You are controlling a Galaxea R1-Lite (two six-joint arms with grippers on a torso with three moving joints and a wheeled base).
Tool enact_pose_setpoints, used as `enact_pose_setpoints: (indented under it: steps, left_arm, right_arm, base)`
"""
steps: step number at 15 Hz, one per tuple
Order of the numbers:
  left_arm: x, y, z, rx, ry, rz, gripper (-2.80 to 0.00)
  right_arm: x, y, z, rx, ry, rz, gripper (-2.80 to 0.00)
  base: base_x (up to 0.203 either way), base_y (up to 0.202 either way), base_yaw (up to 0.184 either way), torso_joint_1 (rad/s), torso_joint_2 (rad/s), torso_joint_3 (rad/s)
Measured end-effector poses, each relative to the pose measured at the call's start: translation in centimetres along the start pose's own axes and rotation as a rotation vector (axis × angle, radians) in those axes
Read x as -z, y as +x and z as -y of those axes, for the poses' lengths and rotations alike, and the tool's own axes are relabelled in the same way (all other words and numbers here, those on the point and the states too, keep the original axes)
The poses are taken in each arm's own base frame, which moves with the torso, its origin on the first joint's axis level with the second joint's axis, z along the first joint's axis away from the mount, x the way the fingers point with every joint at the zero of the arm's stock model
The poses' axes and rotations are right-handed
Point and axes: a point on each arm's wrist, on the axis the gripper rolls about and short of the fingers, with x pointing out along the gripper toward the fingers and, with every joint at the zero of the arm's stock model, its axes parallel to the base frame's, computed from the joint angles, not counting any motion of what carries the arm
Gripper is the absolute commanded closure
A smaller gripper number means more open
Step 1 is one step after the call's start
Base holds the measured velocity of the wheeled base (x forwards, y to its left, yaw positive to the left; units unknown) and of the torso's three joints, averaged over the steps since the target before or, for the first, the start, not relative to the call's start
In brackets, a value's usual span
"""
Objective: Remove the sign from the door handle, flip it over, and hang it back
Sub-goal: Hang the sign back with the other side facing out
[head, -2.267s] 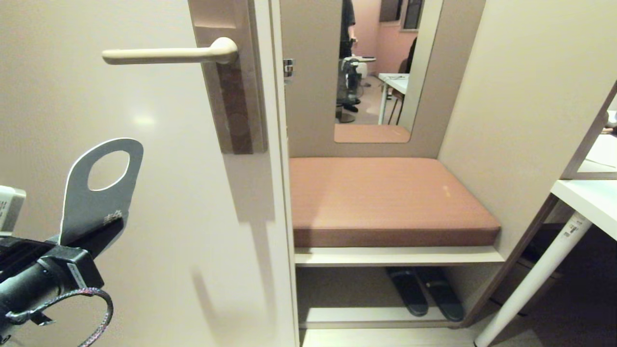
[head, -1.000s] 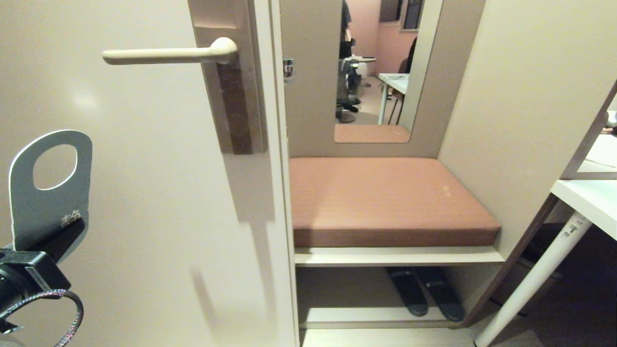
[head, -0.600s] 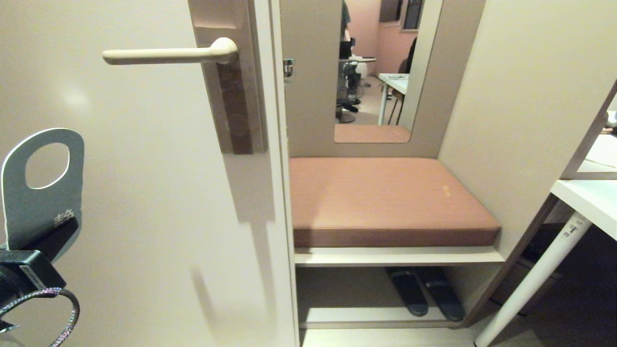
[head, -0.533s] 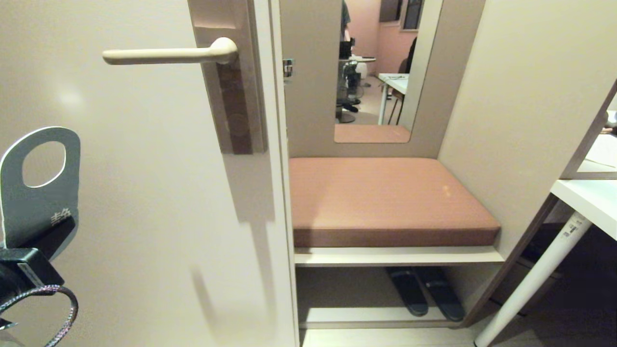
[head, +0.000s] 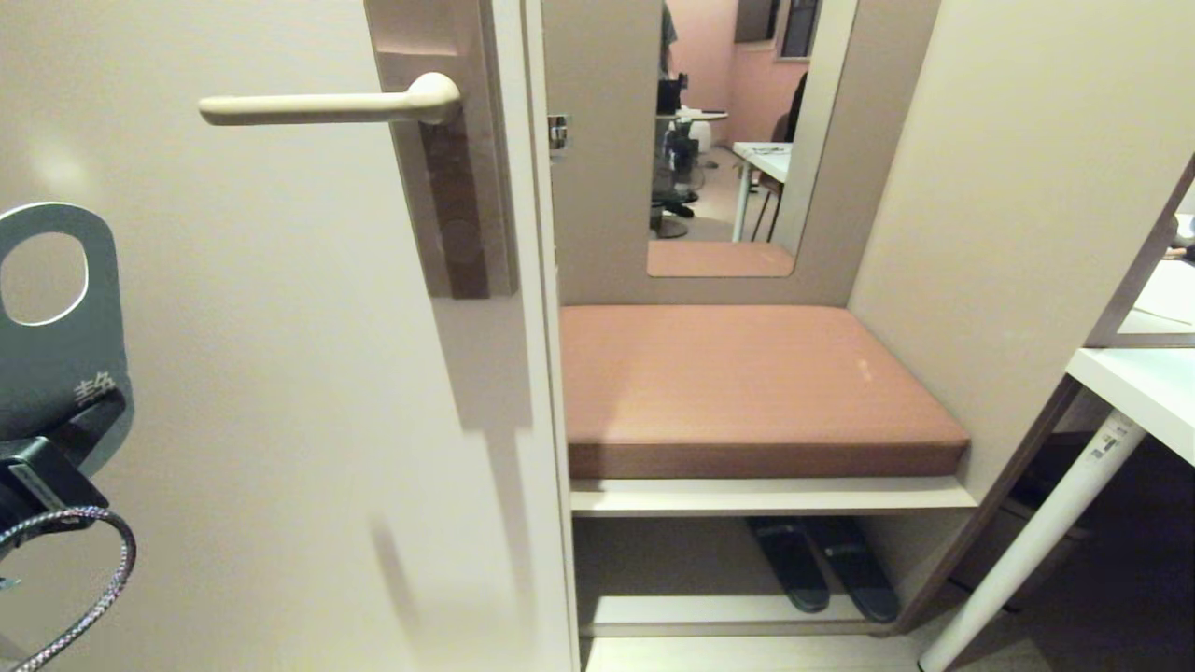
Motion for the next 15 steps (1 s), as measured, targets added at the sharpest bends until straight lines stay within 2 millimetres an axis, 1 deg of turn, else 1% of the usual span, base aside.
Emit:
enact_pose_setpoints:
  steps: [5,9,15]
  left_arm:
    - [-1.9,0.8,0.3,0.014,-0.029,0.054,0.0]
    - [-2.1,1.4,0.4,0.013,-0.062,0.046,0.0]
    - [-2.9,3.6,0.7,0.003,-0.15,0.038,0.0]
  right_arm:
    - [0.0,0.0,0.0,0.0,0.0,0.001,0.0]
    - [0.0,0.0,0.0,-0.001,0.0,0.0,0.0]
    - [0.0,0.0,0.0,0.0,0.0,0.001,0.0]
  base:
    - [0.0,0.0,0.0,0.0,0.0,0.0]
    - [0.0,0.0,0.0,0.0,0.0,0.0]
    - [0.0,0.0,0.0,0.0,0.0,0.0]
